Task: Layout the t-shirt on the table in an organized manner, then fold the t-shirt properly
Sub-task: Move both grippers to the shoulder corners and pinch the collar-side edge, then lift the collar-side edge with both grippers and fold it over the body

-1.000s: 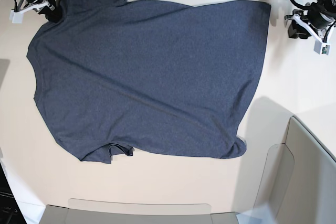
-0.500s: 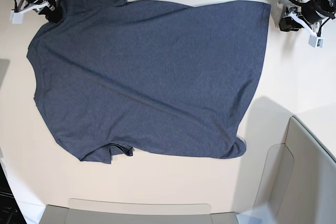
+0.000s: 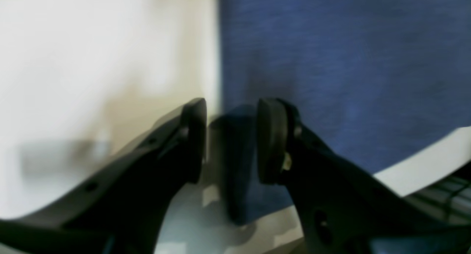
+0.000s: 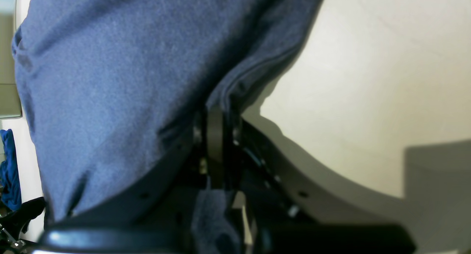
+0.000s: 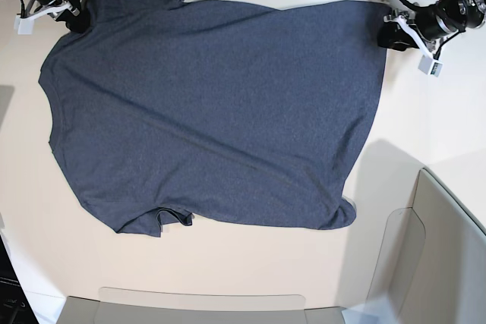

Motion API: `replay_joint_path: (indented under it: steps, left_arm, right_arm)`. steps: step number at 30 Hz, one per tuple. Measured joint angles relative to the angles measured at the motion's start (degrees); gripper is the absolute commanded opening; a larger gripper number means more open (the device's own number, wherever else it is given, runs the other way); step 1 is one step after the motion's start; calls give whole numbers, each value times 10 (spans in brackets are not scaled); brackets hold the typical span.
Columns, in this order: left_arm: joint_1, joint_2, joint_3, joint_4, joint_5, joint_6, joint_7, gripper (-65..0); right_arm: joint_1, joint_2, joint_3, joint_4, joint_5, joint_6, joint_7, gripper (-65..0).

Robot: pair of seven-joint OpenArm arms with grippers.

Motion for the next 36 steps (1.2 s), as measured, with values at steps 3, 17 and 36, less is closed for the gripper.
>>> replay_joint_path:
  steps: [3,17,36]
  left_arm:
    - [6,-1,0,2,-7,0,2,-426]
    - [52,-38,45,0,-91,0,16,-430]
    - [24,-33,46,63,-69,2,36,-650]
  right_arm:
    - [1,0,0,0,0,0,-1,-650]
    - [2,0,-1,0,-1,0,-2,-650]
    - [-9,43,-48,57,-52,2,-23,-650]
